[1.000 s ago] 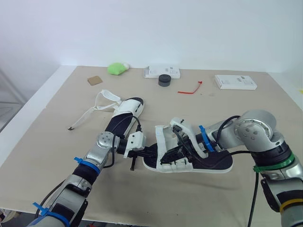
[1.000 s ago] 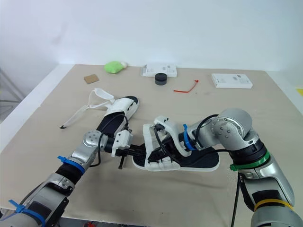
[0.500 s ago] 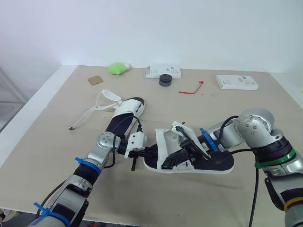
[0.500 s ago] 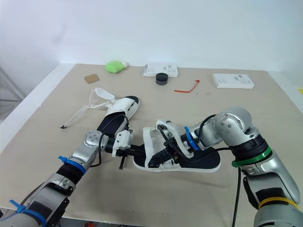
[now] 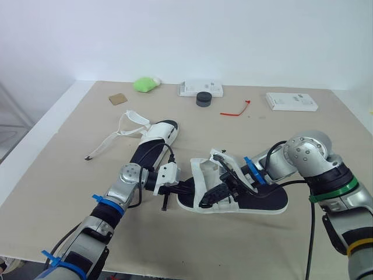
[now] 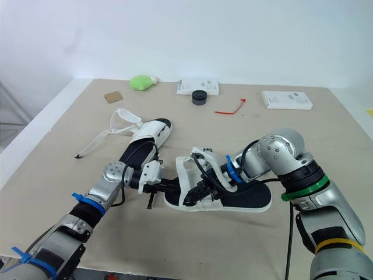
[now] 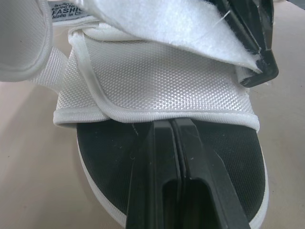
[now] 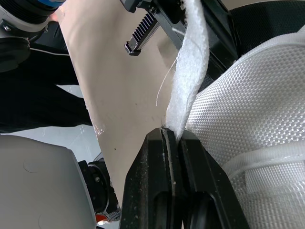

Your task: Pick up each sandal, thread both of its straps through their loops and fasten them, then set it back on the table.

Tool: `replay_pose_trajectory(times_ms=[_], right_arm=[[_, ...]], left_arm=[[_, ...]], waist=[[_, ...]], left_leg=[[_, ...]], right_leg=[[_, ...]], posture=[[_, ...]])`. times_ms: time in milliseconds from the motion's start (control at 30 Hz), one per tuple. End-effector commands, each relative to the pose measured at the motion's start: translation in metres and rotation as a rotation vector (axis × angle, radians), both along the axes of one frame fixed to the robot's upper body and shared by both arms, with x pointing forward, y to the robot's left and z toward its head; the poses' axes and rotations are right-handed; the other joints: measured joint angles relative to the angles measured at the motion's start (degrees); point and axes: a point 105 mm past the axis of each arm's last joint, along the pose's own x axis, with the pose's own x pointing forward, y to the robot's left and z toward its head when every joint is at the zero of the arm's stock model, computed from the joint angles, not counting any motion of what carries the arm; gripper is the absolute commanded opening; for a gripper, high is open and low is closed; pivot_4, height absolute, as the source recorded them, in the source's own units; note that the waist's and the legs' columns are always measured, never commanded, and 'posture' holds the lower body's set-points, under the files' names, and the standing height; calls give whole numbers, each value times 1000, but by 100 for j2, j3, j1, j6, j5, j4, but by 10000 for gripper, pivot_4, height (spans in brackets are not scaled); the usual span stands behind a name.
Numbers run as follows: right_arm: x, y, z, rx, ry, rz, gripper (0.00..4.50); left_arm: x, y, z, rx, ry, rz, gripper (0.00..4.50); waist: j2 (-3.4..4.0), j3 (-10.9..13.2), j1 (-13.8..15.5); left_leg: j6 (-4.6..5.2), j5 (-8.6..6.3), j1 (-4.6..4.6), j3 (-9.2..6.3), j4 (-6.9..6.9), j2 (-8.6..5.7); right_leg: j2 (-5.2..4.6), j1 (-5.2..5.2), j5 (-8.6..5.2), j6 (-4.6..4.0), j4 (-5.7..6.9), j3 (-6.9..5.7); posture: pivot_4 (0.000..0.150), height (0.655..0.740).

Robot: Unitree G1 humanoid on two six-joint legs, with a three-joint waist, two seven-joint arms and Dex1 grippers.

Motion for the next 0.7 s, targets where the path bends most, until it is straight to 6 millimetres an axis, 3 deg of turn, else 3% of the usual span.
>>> replay_pose_trajectory(times_ms=[33,167,267,433,600,633,700], right_arm=[[-9,-5,-5,-49,-22,33,859],[-18,-3,-2,-48,-95,102,859],[-14,-2,-14,-116,-256,141,859],[-12,-6,-25,-158,-383,214,859],[-20,-7,-22,-102,-361,258,859],[-22,-7,-20,-92,-341,259,7672],[-24,-8,-16,-68,-308,258,15570]], left_arm=[[-38,28,-91,313,277,14,0],[-38,28,-91,314,278,14,0],[-36,27,-90,315,273,14,0],[-34,27,-88,313,270,12,0],[-34,28,-88,317,270,11,0],[-34,28,-88,317,269,11,0],[-34,28,-88,318,269,11,0]], waist=[[1,0,1],[1,0,7],[-1,-1,9],[-13,-11,4],[-19,-15,1],[-19,-15,2],[-18,-15,3]], left_leg=[[0,0,0,0,0,0],[-1,0,-2,-3,0,-3],[-1,-1,-3,-5,0,-6],[-4,-3,4,-4,0,-4],[-26,-16,15,-7,0,0],[-27,-16,15,-6,0,-1],[-26,-15,15,-9,0,-2]], right_leg=[[0,0,0,1,0,0],[-1,1,-1,5,0,-3],[-4,1,-6,13,0,-5],[-4,4,-11,20,0,-7],[-4,9,-22,1,0,-3],[-6,9,-21,1,0,-1],[-6,10,-22,0,0,-1]], posture=[[1500,7400],[1500,7400],[1500,7400],[1500,7400],[1500,7400],[1500,7400],[1500,7400]])
